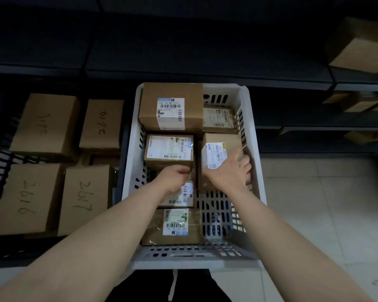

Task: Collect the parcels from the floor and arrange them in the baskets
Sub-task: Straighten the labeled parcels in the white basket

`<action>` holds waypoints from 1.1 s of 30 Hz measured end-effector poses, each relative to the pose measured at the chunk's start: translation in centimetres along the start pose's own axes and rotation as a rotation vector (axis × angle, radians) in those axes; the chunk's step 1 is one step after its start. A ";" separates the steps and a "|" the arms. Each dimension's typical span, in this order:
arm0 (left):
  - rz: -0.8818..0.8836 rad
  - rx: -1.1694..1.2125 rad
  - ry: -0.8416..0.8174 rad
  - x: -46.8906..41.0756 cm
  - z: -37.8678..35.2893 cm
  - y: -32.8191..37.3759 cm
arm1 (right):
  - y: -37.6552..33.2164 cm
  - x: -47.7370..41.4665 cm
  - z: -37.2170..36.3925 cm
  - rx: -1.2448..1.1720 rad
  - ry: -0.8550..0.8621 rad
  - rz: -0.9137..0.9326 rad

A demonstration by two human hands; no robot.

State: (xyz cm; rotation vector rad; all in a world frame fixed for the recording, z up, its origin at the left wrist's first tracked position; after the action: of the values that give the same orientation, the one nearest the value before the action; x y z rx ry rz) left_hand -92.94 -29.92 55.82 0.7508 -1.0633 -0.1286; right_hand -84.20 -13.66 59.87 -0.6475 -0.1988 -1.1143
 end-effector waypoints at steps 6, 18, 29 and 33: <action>0.034 0.091 -0.080 1.2 -1.5 -0.1 | 2.6 5.5 0.1 0.035 -0.236 -0.029; -0.016 -0.347 -0.269 1.4 -5.4 -2.0 | 5.0 8.0 0.4 0.381 -0.258 -0.047; 0.010 -0.845 -0.312 0.9 -5.1 -6.5 | 7.2 6.2 -4.8 0.313 -0.282 -0.105; 0.033 -0.864 -0.319 0.8 -4.7 -7.5 | 8.8 6.1 -6.9 0.322 -0.303 -0.136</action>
State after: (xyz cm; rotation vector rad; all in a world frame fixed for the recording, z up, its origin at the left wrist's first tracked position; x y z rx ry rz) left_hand -86.79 -33.57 50.54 -0.0758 -1.1788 -0.6496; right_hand -74.92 -19.80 53.77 -0.5162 -0.6771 -1.0791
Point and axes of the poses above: each hand's wrist, its own x-axis away from the middle knuckle, its own z-axis out of the back of the hand, y = z × x, the point moved 9 cm from there along -x, towards the middle knuckle, and after that the axes turned 6 degrees about -x, right-handed, at the moved point
